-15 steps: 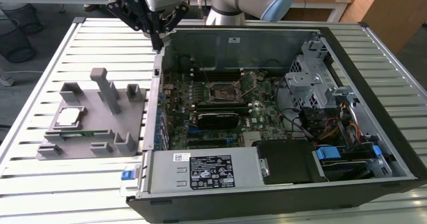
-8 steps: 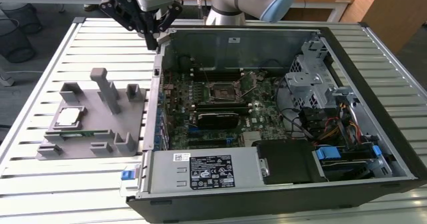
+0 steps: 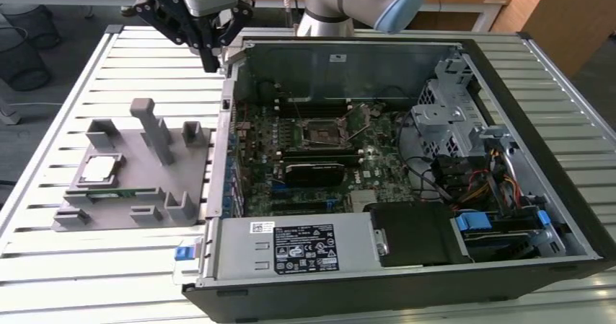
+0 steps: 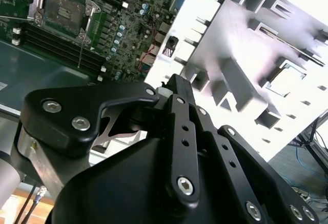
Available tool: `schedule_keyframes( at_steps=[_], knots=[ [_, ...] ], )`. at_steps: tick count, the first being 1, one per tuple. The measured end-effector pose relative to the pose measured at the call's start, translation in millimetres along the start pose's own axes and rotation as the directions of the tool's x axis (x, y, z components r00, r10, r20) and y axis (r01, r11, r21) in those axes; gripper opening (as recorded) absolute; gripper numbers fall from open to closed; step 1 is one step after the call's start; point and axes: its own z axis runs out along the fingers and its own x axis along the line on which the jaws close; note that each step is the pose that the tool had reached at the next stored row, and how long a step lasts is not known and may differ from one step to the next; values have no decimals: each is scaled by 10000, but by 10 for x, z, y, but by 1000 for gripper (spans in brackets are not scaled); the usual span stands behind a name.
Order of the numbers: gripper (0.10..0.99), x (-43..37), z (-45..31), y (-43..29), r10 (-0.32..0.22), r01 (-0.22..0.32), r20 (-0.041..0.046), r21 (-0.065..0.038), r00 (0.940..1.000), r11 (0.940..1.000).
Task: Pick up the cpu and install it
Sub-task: 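Reach for the cpu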
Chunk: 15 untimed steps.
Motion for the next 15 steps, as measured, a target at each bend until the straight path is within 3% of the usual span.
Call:
schedule_keyframes(
  at_steps=[15],
  knots=[
    [114,200,-4,-15,-1,1,0,0,10000,10000]
  ],
)
